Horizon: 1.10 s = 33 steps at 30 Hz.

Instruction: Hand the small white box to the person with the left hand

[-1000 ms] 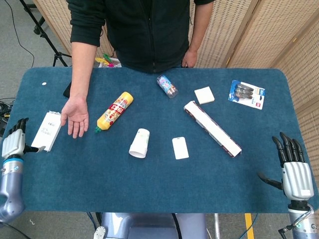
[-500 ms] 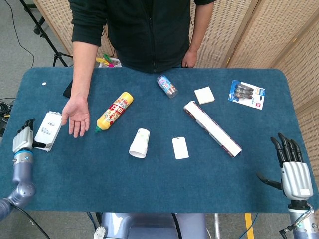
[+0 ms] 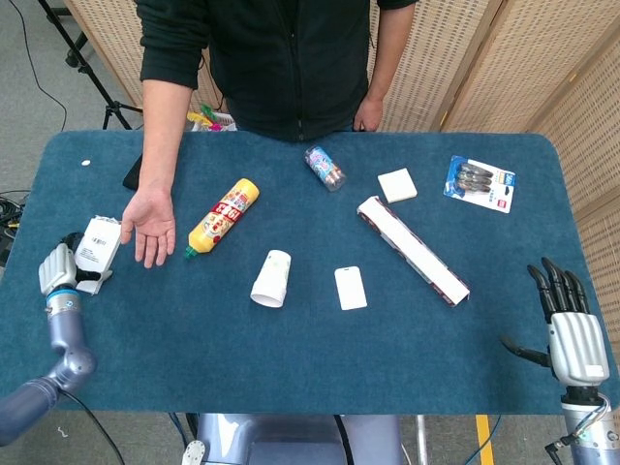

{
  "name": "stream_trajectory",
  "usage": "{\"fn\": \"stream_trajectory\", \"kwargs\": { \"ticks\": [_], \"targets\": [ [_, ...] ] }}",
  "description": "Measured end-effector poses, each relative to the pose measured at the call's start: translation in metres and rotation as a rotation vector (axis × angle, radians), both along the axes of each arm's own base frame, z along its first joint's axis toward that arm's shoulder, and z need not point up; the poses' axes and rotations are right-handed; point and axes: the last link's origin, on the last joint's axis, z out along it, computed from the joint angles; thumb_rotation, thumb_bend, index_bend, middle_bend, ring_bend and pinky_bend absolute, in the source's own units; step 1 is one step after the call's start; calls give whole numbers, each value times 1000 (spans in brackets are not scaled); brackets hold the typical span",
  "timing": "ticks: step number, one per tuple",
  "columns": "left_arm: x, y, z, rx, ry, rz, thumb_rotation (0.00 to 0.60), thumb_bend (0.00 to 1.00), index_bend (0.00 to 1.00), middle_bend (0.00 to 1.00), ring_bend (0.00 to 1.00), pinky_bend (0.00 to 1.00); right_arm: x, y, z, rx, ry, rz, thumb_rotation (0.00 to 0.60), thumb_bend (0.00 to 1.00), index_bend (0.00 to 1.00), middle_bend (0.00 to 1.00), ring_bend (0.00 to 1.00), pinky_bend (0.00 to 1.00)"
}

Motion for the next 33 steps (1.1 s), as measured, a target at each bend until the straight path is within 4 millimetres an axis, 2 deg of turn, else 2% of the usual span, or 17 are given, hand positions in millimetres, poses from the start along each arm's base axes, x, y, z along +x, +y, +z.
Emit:
{"fn": "stream_trajectory", "kwargs": {
  "ticks": [3,11,15,21,27,33],
  "targets": [
    [2,1,-3,23,1,3,600,208,540,476,416,534,0,0,0,-1,-1,0,600,0,0,0,0,0],
    [2,2,6,103,-12,-14,600,212,547,482,418,535,1,1,0,3,-3,2,600,0,0,0,0,0],
    [3,-1,24,177,-21,-55,600,212,552,482,418,535,1,1,-2,10,0,3,600,0,0,0,0,0],
    [3,-19,66,264,29,-167,600,189,567,484,418,535,2,2,-3,11,4,6,600,0,0,0,0,0],
    [15,-37,98,315,65,-380,600,155,585,499,418,535,3,2,-6,19,10,5,600,0,0,0,0,0],
    [47,-53,120,269,142,-752,600,148,608,513,418,535,4,3,-9,27,18,5,600,0,0,0,0,0]
  ]
}}
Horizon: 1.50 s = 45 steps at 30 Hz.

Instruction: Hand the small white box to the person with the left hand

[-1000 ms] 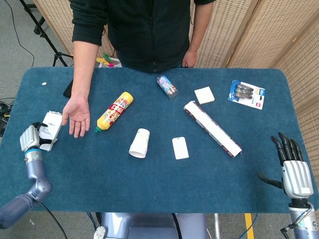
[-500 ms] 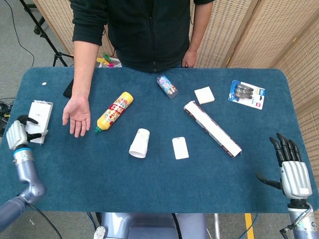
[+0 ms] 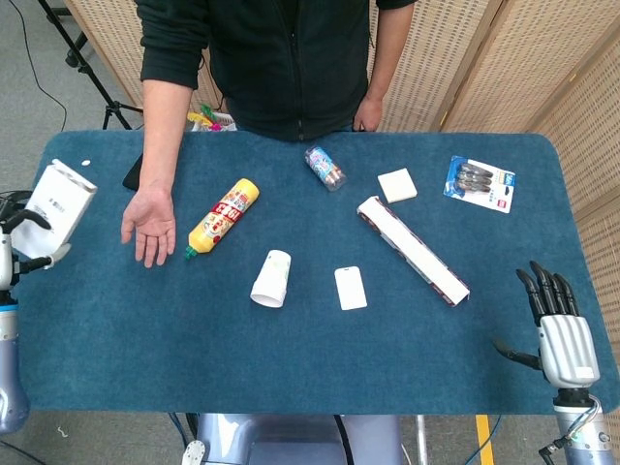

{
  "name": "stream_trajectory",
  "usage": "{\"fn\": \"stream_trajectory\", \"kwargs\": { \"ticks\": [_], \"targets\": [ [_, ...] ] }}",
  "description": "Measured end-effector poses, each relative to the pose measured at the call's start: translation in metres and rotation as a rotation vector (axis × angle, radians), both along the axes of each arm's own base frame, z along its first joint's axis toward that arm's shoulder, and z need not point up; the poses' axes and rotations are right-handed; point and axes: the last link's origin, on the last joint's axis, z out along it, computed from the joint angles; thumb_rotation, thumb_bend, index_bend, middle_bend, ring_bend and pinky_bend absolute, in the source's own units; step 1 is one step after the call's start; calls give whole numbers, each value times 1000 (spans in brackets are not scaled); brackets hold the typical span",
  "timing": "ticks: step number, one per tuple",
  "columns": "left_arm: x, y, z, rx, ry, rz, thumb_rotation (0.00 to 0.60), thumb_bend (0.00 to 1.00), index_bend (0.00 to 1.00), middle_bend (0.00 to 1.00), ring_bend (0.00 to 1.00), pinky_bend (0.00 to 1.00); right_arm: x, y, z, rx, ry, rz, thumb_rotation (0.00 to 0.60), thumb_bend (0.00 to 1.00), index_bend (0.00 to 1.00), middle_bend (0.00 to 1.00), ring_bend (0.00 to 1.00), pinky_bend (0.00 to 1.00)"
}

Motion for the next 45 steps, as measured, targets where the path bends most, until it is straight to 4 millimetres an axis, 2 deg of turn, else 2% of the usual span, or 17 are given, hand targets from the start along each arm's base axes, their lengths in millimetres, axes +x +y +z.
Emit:
{"fn": "stream_trajectory", "kwargs": {
  "ticks": [4,8,12,17,20,21,22,24,26,27,33,39,45],
  "targets": [
    [21,-15,10,-44,157,-244,600,105,610,513,418,535,0,0,0,-1,2,-3,600,0,0,0,0,0],
    [31,-16,12,-67,307,-356,600,92,611,513,418,535,0,-1,-1,3,5,-5,600,0,0,0,0,0],
    [37,-5,5,-81,472,-395,600,89,611,513,418,535,0,0,-2,7,9,-6,600,0,0,0,0,0],
    [37,17,-15,-133,634,-377,600,85,611,513,418,535,-1,-1,-1,0,7,-10,600,0,0,0,0,0],
    [36,28,-30,-161,673,-357,600,44,610,494,409,535,-2,-1,-1,1,5,-14,600,0,0,0,0,0],
    [36,31,-34,-165,682,-355,600,29,593,457,387,526,-2,-1,0,1,4,-14,600,0,0,0,0,0],
    [36,34,-39,-167,693,-352,600,11,521,356,312,473,-2,-2,0,0,3,-14,600,0,0,0,0,0],
    [36,37,-44,-164,706,-340,600,0,245,88,82,271,-2,-2,1,-3,-1,-15,600,0,0,0,0,0],
    [34,39,-45,-162,705,-315,600,0,61,0,0,147,-2,-2,2,-5,-3,-16,600,0,0,0,0,0],
    [34,40,-45,-162,698,-306,600,0,15,0,0,116,-3,-2,2,-5,-5,-17,600,0,0,0,0,0],
    [37,38,-39,-173,629,-269,600,0,0,0,0,83,-2,-2,1,1,-4,-14,600,0,0,0,0,0],
    [41,29,-21,-168,587,-254,600,0,0,0,0,72,-1,-1,1,2,-5,-14,600,0,0,0,0,0],
    [44,13,-2,-155,508,-255,600,0,0,0,0,53,-1,0,1,6,-7,-17,600,0,0,0,0,0]
  ]
}}
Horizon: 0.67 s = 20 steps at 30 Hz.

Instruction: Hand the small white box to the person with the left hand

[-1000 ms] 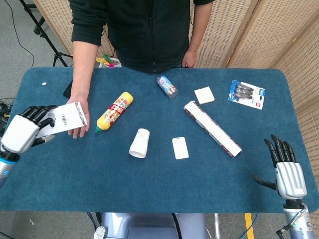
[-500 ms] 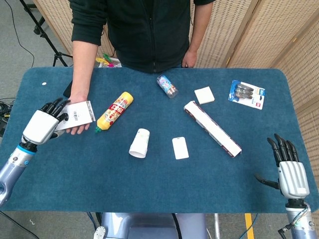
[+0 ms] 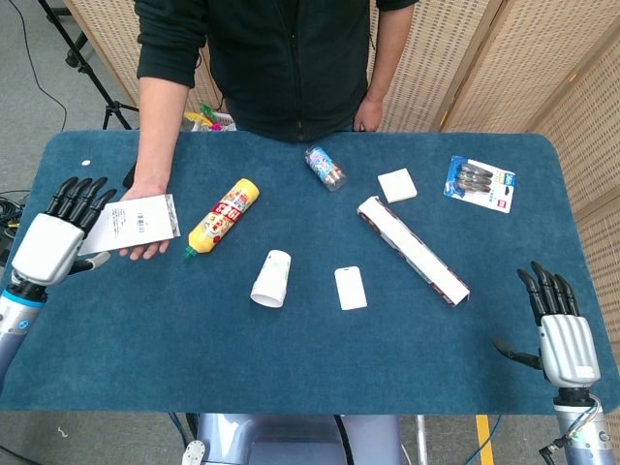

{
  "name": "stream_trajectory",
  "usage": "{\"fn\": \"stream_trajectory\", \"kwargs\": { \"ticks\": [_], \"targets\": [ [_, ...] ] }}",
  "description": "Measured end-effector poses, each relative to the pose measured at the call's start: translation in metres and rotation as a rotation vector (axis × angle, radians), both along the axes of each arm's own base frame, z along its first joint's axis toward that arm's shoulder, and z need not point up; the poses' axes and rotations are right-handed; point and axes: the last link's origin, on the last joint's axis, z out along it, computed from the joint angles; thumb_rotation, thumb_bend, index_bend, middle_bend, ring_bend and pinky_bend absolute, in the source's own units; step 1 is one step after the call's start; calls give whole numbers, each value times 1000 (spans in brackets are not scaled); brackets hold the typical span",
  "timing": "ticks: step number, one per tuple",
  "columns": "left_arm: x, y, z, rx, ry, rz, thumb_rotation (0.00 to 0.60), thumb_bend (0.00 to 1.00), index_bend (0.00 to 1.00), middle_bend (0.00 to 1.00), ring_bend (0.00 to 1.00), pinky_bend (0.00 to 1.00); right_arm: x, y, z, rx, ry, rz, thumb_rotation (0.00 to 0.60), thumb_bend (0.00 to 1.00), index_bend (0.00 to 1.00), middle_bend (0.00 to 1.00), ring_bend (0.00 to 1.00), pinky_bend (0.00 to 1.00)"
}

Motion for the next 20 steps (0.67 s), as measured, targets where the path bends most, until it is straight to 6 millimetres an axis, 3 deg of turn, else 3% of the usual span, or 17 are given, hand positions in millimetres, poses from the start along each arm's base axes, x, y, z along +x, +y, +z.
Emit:
{"fn": "stream_trajectory", "kwargs": {
  "ticks": [10,15,20],
  "targets": [
    [-4,-41,34,-24,-110,54,600,0,0,0,0,4,2,2,2,-2,-9,4,600,0,0,0,0,0],
    [-18,-68,33,-25,-158,168,600,0,0,0,0,0,2,2,4,-18,0,12,600,0,0,0,0,0],
    [-35,-97,20,12,-207,361,600,0,0,0,0,0,2,3,6,-40,18,20,600,0,0,0,0,0]
  ]
}}
